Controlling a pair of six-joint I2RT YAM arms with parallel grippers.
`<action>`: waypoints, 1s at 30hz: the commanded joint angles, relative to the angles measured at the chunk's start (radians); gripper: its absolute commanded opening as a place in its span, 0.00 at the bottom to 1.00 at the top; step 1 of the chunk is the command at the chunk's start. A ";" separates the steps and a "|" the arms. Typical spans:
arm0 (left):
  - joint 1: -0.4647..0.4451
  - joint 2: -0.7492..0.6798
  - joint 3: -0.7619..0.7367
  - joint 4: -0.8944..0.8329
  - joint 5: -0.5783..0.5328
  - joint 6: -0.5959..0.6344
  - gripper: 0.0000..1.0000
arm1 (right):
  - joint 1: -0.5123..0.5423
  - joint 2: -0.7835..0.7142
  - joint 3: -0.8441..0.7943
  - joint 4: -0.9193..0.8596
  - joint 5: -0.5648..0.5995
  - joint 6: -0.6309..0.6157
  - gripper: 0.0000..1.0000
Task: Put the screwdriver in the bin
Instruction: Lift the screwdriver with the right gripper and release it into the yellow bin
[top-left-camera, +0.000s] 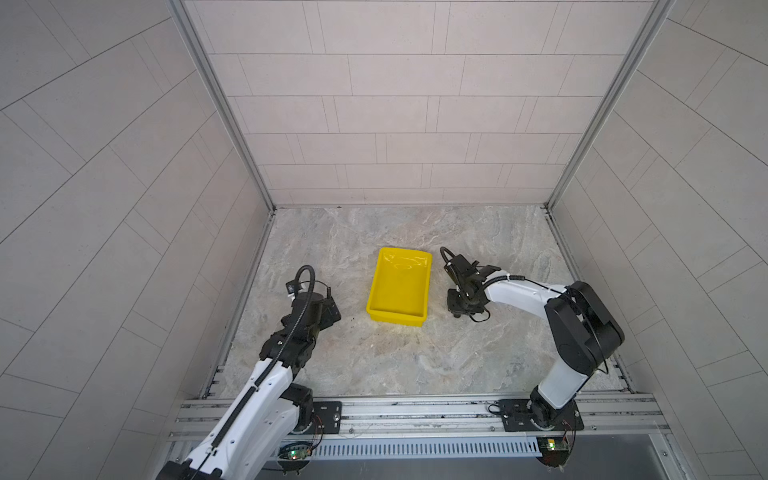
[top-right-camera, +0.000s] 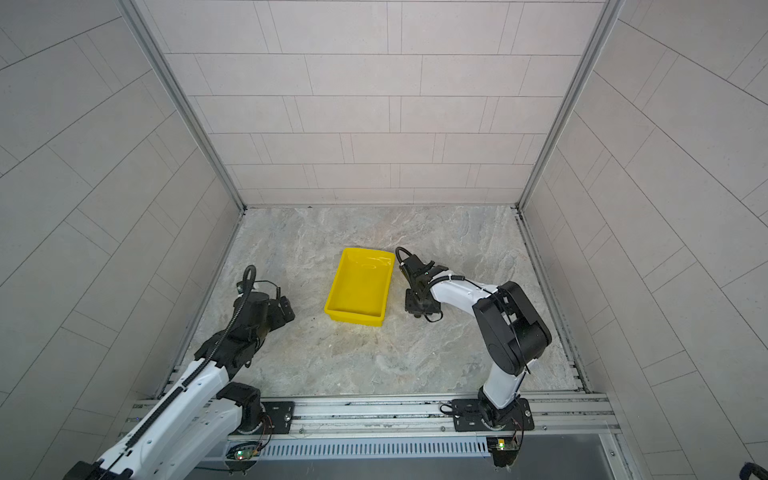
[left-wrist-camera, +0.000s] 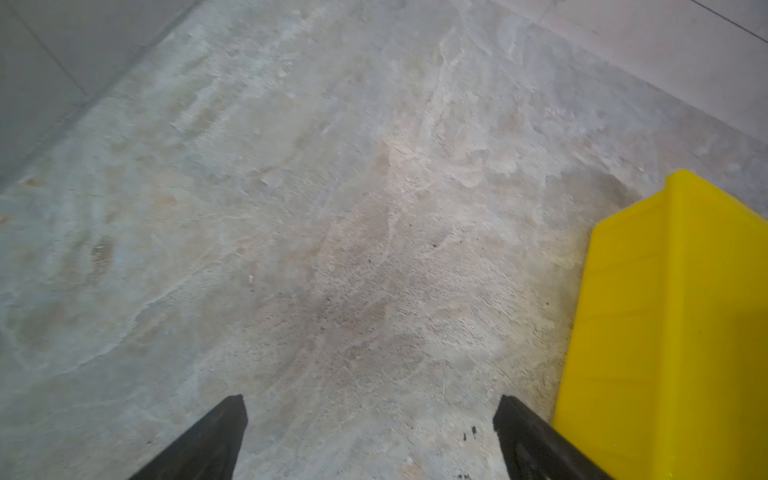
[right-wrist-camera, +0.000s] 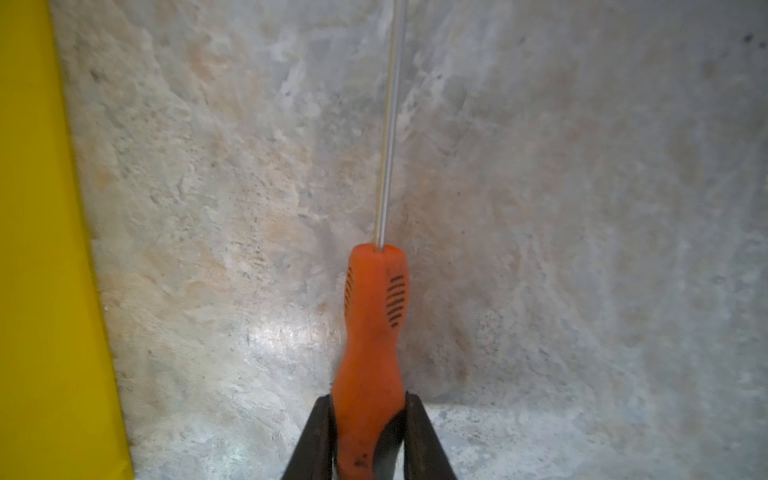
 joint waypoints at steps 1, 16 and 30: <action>0.002 0.072 0.010 0.091 0.135 0.066 0.99 | 0.002 -0.094 -0.048 -0.032 0.023 0.036 0.13; 0.001 0.146 0.047 0.037 0.049 0.038 0.98 | 0.324 -0.102 0.117 0.344 0.111 0.438 0.07; 0.001 0.077 0.022 0.032 0.019 0.026 0.99 | 0.317 0.170 0.361 0.282 0.006 0.440 0.38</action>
